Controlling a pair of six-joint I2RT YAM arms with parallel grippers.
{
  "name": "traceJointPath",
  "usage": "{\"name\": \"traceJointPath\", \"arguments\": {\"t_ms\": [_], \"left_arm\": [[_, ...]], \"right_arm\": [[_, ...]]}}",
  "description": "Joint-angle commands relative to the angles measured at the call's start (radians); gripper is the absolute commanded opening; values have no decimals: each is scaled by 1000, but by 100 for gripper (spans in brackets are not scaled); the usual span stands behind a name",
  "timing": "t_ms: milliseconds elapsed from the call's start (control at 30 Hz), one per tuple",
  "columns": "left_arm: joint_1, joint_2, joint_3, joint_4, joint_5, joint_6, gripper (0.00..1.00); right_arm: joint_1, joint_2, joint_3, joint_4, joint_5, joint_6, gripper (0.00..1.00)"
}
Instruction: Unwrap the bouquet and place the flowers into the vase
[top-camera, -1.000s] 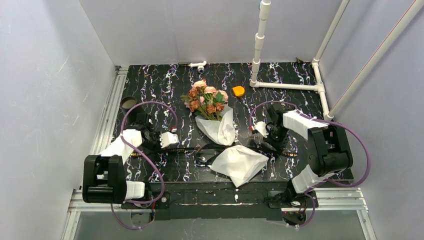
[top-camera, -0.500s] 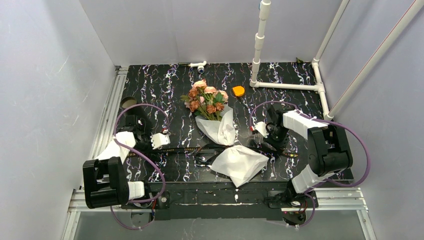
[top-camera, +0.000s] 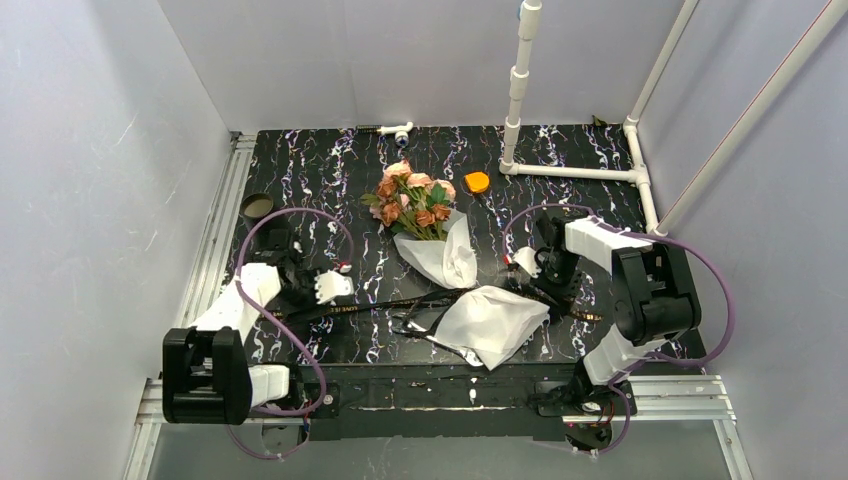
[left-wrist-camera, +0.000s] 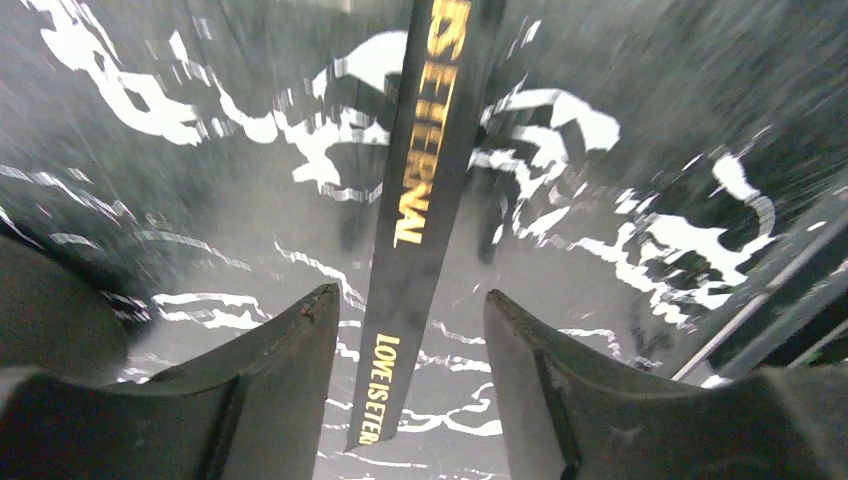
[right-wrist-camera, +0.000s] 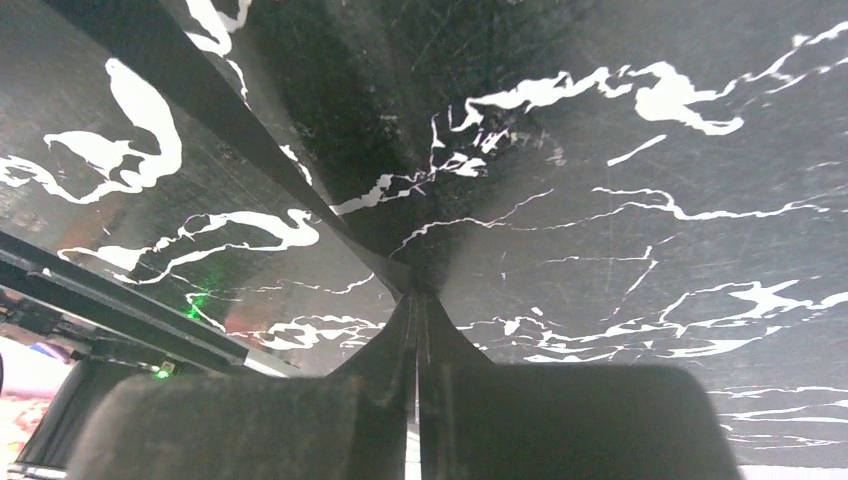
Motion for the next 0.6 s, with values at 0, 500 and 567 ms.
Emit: {"name": "traceJointPath", "arguments": {"t_ms": [0,500,567], "left_arm": [[-152,-42,92,-102,145,-173,58],[-576,176,185,191,170,-546,67],[-605,208,192,233,138,-578,66]], "right_arm": [[-11,78,-27,-6,-38,20,1],[-6,119,25,-7,-82,47,1],[-6,118,30,-12,-81,46,1]]}}
